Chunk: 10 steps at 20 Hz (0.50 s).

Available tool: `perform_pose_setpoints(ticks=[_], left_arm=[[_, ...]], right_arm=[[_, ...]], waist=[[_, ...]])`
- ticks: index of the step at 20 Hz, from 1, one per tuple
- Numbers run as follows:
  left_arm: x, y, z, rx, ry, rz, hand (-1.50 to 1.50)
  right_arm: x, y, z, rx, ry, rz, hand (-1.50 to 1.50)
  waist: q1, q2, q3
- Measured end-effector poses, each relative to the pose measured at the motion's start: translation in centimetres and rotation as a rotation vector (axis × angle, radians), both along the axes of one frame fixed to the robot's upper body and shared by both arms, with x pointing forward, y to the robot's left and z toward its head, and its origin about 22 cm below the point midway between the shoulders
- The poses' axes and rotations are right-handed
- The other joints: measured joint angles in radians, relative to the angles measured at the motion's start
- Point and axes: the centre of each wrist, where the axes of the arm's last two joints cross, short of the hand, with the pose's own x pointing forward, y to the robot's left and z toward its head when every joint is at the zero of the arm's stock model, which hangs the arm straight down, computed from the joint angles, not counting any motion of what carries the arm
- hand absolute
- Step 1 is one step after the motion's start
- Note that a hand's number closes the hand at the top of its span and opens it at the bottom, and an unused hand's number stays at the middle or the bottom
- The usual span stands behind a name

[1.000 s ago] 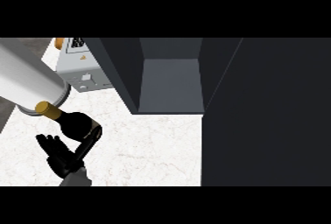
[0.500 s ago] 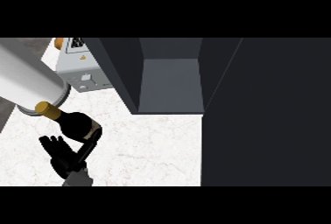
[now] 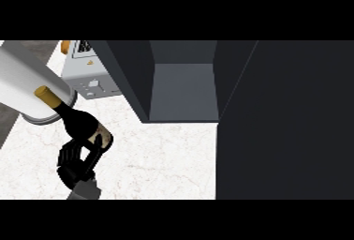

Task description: Pick up the wine, place it into the cabinet and close the cabinet

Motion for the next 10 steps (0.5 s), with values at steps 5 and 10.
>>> perform_pose_setpoints(ticks=[5, 10], left_arm=[[0.02, 0.0, -0.21, 0.015, 0.011, -0.024, 1.5], [-0.48, 0.19, -0.43, 0.061, -0.003, -0.167, 1.5]], right_arm=[[-0.02, -0.48, 0.13, -0.008, 0.001, -0.002, -1.5], [0.24, -0.59, 0.08, -0.006, 0.002, 0.0, -1.5]], waist=[[0.0, -0.001, 0.004], [-0.001, -0.002, 0.005]])
